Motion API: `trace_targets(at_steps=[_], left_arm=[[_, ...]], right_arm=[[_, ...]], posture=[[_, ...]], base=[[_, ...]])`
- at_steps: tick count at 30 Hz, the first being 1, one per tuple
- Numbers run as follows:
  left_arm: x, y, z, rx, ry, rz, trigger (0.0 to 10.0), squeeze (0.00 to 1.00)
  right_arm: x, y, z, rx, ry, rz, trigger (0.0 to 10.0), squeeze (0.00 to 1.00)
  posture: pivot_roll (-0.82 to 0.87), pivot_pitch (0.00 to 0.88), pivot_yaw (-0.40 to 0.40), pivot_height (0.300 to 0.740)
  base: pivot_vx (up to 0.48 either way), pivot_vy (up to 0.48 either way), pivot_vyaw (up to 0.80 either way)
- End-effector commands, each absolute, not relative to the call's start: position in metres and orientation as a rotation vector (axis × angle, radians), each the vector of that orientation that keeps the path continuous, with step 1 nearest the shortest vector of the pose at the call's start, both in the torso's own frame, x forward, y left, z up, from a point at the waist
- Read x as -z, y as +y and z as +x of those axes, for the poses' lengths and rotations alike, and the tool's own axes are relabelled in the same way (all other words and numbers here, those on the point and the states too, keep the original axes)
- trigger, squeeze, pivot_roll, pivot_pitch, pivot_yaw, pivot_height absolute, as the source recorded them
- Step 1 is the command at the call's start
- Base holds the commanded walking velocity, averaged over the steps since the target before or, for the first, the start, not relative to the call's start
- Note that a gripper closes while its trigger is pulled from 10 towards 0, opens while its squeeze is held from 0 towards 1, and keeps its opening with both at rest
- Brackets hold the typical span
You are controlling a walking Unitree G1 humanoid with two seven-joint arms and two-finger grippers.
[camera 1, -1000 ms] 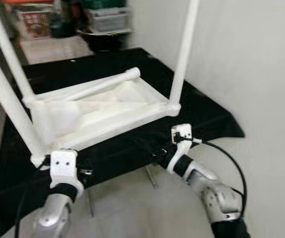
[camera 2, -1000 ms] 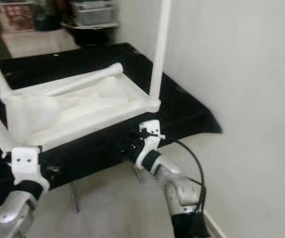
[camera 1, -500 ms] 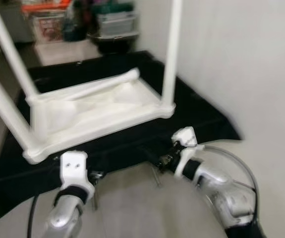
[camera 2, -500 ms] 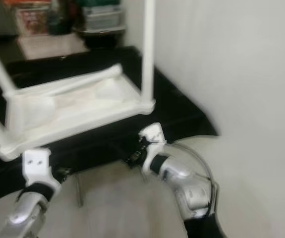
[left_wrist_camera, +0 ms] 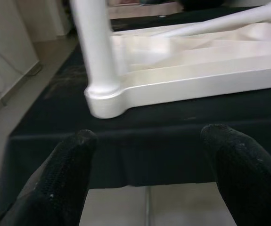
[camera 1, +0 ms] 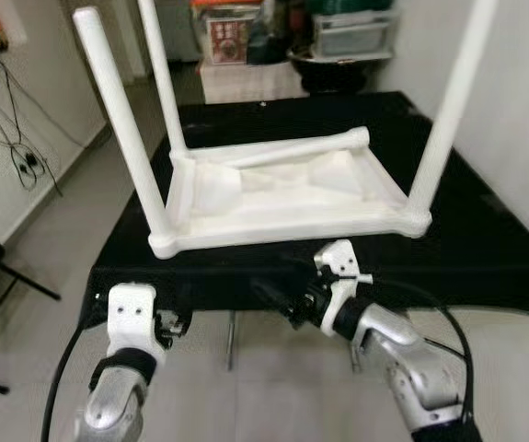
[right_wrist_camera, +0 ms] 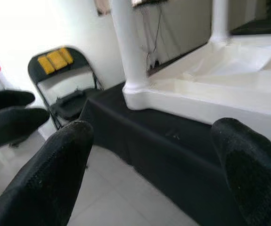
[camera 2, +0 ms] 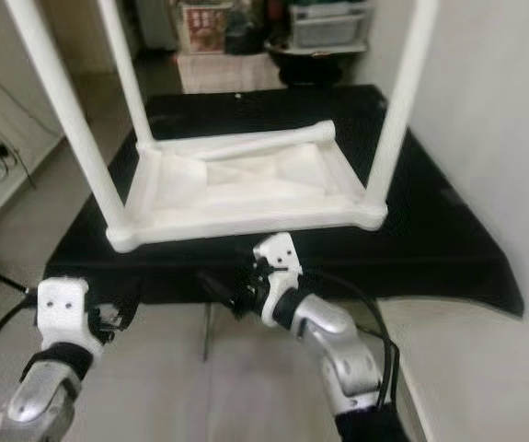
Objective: Building children table
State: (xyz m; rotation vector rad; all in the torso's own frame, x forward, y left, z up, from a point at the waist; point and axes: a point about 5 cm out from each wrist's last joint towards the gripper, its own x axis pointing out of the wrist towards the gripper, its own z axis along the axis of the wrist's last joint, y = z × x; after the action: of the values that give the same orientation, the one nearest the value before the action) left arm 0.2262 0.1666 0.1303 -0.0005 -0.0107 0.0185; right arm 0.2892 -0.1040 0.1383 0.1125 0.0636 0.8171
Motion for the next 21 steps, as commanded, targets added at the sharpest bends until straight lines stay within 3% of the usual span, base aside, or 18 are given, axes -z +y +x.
trace_targets(at_steps=[1, 9, 14, 21], left_arm=[[-0.1298, 0.1665, 0.2266, -0.013, -0.008, -0.002, 10.0, 0.00], [-0.1298, 0.1653, 0.2267, -0.008, -0.008, -0.004, 10.0, 0.00], [-0.1296, 0.1653, 0.2269, -0.005, -0.006, -0.001, 10.0, 0.00], [-0.1288, 0.1648, 0.2261, 0.003, -0.001, 0.000, 10.0, 0.00]], right_arm=[[-0.1391, -0.1024, 0.2888, -0.829, 0.059, 0.100, 10.0, 0.00], [-0.1394, -0.0991, 0.2846, -0.878, 0.042, 0.049, 10.0, 0.00], [-0.1390, -0.0966, 0.2831, -0.896, 0.039, 0.033, 10.0, 0.00], [-0.1403, -0.0957, 0.2800, -0.937, 0.022, 0.061, 10.0, 0.00]], posture=[[-0.11, 0.023, 0.000, 0.740], [-0.10, 0.019, -0.005, 0.740], [-0.09, 0.016, -0.003, 0.740], [-0.09, 0.015, -0.004, 0.740]], base=[[0.277, 0.000, 0.00], [0.304, 0.000, 0.35], [0.307, 0.000, 0.80], [0.307, 0.000, 0.00]])
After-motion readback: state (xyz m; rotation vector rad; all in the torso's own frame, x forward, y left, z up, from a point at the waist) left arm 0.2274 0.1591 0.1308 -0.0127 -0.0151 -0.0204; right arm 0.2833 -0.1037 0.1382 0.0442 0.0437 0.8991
